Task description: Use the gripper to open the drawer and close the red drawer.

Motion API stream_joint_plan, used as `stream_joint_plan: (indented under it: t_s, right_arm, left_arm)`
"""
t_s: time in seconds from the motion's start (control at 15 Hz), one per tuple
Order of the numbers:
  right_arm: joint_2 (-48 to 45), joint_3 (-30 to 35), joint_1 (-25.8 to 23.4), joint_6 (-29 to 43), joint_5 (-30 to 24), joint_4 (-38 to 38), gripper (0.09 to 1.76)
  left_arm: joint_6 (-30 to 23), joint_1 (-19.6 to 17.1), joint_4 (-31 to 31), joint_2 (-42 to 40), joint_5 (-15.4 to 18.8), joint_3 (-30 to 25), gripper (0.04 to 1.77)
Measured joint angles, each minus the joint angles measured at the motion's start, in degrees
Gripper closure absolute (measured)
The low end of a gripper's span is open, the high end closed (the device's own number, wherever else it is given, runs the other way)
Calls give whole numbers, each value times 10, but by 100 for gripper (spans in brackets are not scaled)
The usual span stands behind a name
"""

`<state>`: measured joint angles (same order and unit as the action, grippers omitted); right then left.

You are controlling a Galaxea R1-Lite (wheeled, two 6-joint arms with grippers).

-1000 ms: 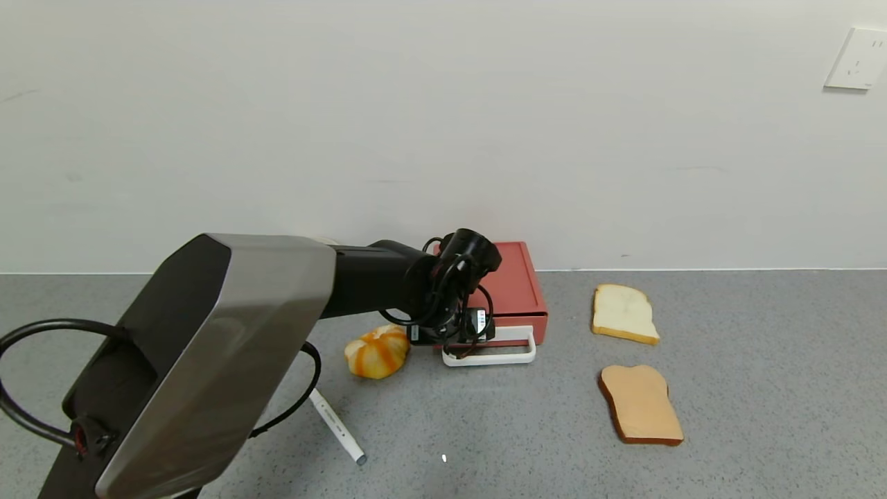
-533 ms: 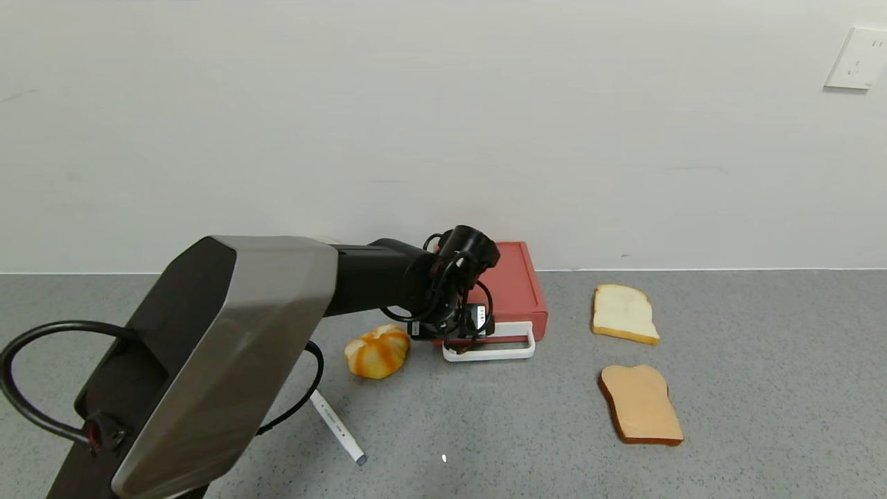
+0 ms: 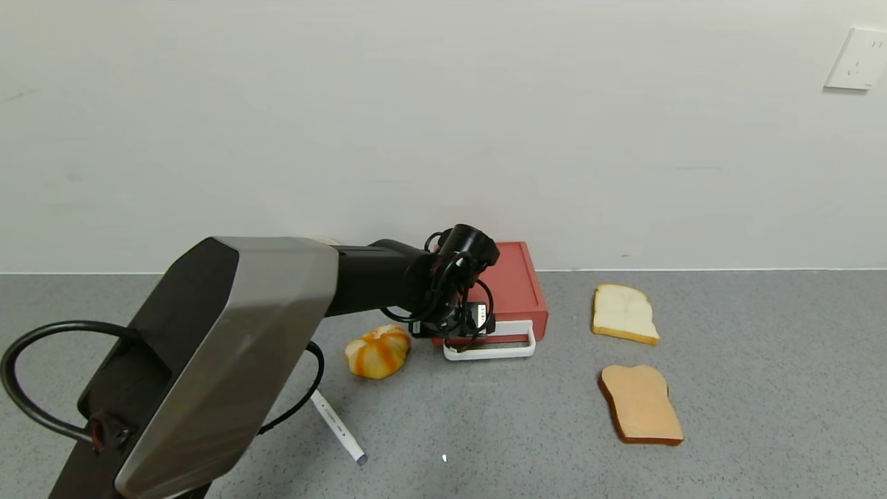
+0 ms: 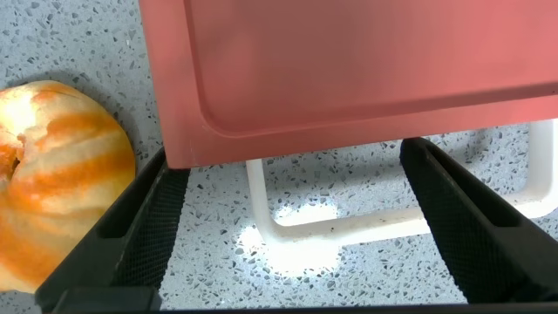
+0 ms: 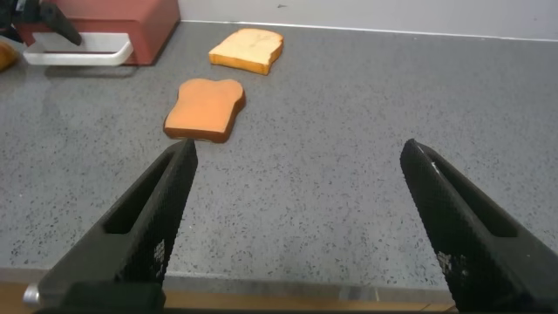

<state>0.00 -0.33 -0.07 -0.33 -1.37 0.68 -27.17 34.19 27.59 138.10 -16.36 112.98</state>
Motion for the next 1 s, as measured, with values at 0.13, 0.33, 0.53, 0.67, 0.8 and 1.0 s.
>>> stream_joint_plan:
  t_s: [0.13,0.33,0.53,0.67,0.8,1.0]
  right_arm:
    - [0,0,0,0,0,0,14]
    - [0,0,0,0,0,0,14]
    - [0,0,0,0,0,0,14]
    - [0,0,0,0,0,1,14]
    - [0,0,0,0,0,1,14]
    - [0,0,0,0,0,1,14]
  left_arm:
    - [-2,2,22,-4,2,-3,8]
    - [-9,13,82,-18,5,-5,8]
    - [-26,18,137,-40,6,-6,8]
    - [-27,22,182,-69,6,-7,8]
    - [-28,22,228,-111,6,-9,8]
    - [-25,19,266,-186,5,-15,8]
